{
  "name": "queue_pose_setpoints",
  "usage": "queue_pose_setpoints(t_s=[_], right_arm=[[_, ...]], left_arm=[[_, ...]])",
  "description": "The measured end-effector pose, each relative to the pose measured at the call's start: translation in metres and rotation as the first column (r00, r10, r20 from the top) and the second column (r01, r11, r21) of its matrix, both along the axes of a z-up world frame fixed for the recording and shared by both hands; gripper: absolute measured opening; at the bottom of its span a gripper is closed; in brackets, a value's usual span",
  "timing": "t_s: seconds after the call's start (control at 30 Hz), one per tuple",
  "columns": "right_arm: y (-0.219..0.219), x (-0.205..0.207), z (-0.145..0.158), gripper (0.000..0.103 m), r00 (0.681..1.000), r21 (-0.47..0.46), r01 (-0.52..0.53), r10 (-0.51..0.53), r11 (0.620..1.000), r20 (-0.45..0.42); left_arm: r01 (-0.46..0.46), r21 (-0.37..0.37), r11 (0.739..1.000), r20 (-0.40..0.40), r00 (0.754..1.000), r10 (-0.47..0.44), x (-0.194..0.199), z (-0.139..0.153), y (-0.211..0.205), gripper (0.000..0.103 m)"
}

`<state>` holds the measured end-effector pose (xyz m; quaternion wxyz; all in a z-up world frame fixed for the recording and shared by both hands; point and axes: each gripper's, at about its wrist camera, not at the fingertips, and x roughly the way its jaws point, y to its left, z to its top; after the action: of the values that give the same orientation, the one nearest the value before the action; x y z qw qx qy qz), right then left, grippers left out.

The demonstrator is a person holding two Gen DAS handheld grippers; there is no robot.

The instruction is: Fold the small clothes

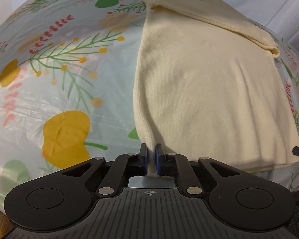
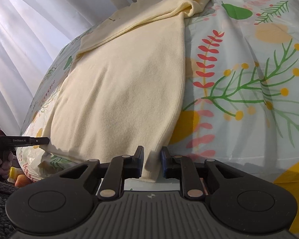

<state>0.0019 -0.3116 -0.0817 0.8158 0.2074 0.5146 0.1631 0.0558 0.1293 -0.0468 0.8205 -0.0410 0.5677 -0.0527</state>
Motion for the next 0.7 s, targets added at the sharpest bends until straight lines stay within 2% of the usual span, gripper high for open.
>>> queue_pose_setpoints(t_s=[0.07, 0.17, 0.3, 0.37, 0.57, 0.7], right_arm=[[-0.004, 0.001, 0.001, 0.006, 1.0, 0.047, 0.016, -0.016, 0.999, 0.006], [-0.012, 0.005, 0.005, 0.006, 0.998, 0.122, 0.054, -0.056, 0.991, 0.02], [-0.024, 0.018, 0.011, 0.006, 0.992, 0.195, 0.106, -0.117, 0.975, 0.048], [-0.03, 0.03, 0.018, 0.006, 0.985, 0.218, 0.129, -0.15, 0.967, 0.08], [-0.036, 0.077, 0.034, 0.005, 0.962, 0.16, 0.165, -0.195, 0.973, 0.194], [-0.028, 0.112, 0.034, 0.006, 0.944, 0.069, 0.199, -0.21, 0.978, 0.253]], left_arm=[[0.016, -0.009, 1.0, 0.015, 1.0, -0.016, 0.003, 0.003, -0.002, 0.009], [-0.013, -0.092, 0.996, 0.058, 0.998, 0.019, 0.012, 0.013, 0.004, 0.008], [-0.035, -0.179, 0.983, 0.161, 0.985, 0.064, 0.033, 0.032, 0.007, 0.008], [-0.019, -0.175, 0.984, 0.22, 0.974, 0.058, 0.049, 0.041, 0.005, 0.008], [-0.009, -0.153, 0.988, 0.358, 0.932, 0.064, 0.109, 0.052, 0.0, 0.008], [-0.066, -0.144, 0.987, 0.371, 0.921, 0.116, 0.15, 0.033, -0.002, 0.009]])
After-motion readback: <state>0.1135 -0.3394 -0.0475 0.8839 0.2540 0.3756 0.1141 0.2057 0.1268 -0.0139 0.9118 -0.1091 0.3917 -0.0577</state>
